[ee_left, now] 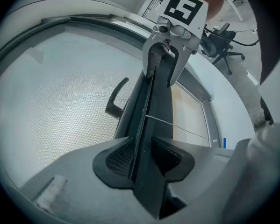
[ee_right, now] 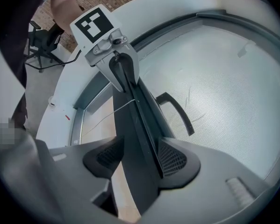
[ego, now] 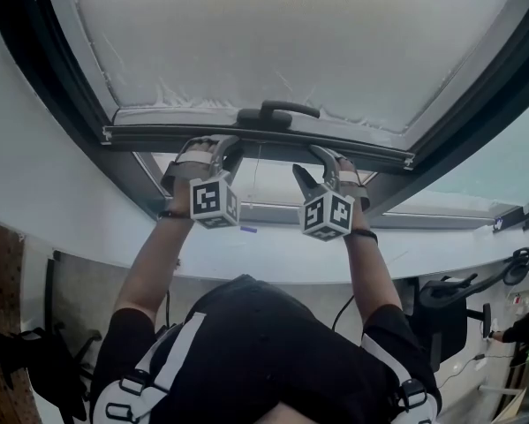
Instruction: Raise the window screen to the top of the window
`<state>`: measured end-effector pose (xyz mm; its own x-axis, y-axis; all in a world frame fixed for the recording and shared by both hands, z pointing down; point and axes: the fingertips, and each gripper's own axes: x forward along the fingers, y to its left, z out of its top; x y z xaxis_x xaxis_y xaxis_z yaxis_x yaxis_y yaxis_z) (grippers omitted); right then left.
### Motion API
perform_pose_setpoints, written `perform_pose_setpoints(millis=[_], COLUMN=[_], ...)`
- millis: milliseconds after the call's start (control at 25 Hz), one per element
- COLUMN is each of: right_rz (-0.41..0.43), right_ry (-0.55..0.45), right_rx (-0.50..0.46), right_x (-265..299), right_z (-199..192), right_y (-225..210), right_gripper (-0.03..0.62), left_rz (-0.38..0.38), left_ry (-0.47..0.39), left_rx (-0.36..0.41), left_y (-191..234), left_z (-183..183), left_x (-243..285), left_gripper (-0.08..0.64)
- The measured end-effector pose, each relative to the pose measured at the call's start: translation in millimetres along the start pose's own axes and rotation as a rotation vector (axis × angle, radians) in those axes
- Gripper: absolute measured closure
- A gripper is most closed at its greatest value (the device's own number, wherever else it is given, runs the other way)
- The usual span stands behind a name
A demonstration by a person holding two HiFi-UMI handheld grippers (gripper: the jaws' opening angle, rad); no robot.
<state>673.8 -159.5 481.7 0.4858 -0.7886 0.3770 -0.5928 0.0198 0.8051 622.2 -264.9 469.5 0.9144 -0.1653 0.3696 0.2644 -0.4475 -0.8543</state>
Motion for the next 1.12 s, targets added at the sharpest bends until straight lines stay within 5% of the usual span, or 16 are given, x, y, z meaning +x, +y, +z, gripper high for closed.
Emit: perform_pose_setpoints(millis=[160,400,640,920,1120], right_rz=[0.013,0.027,0.021,-0.006,-0.088], right_ry=[-0.012,0.072,0.121,0.145,0.078], right_rx=[0.028,-0.126,-0.191,-0.224,-0.129], right_x=[2,4,6,1,-11], right_z=[2,-4,-7,-1,18], right_y=[1,7,7,-8,-41], right_gripper=[0.364,0.365,0.413,0.436,0.457], left_rz=[-0.004,-0.058,0.018,-0.150,-0.045], left_ry=[0.021,0.073,0.054,0.163,0.088], left_rx=[0.046,0.052,-0.011,0.098,0.059], left_y=[-2,-4,-4,-3,35], left_z=[1,1,2,-4,15], left_x=[1,2,1,-3,-14], left_gripper=[0.436,0.436,0.448,0.468,0.486])
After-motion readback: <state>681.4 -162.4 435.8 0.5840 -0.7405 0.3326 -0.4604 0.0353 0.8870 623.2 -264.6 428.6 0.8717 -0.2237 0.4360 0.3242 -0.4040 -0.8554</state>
